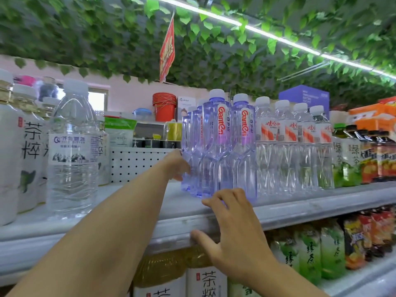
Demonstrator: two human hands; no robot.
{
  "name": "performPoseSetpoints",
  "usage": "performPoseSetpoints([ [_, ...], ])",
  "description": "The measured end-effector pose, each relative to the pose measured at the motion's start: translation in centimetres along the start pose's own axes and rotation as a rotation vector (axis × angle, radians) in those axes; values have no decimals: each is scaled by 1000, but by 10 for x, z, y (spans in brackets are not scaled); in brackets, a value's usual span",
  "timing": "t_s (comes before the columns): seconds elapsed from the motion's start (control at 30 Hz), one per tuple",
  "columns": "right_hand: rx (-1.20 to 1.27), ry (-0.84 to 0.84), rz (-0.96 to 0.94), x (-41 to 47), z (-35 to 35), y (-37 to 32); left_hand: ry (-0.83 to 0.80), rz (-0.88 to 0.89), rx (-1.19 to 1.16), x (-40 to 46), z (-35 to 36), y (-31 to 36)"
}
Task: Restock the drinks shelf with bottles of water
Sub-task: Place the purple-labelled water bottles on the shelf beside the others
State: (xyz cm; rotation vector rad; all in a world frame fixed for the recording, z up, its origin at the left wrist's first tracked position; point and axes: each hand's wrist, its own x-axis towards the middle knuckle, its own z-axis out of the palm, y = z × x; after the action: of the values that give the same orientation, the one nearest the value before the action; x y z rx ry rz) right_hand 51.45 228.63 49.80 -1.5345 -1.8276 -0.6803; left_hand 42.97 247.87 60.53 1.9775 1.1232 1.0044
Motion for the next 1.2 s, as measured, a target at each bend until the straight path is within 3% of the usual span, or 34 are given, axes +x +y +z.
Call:
performPoseSetpoints([
  [0.17,7,80,-20,0,5,3,-93,-40,23,1,-6,-5],
  [0.5,10,49,-15,-2,6,2,-62,-85,137,1,-4,-3],
  [1.2,-8,65,24,-4,3,-3,-66,-73,116,-12,-4,-2],
])
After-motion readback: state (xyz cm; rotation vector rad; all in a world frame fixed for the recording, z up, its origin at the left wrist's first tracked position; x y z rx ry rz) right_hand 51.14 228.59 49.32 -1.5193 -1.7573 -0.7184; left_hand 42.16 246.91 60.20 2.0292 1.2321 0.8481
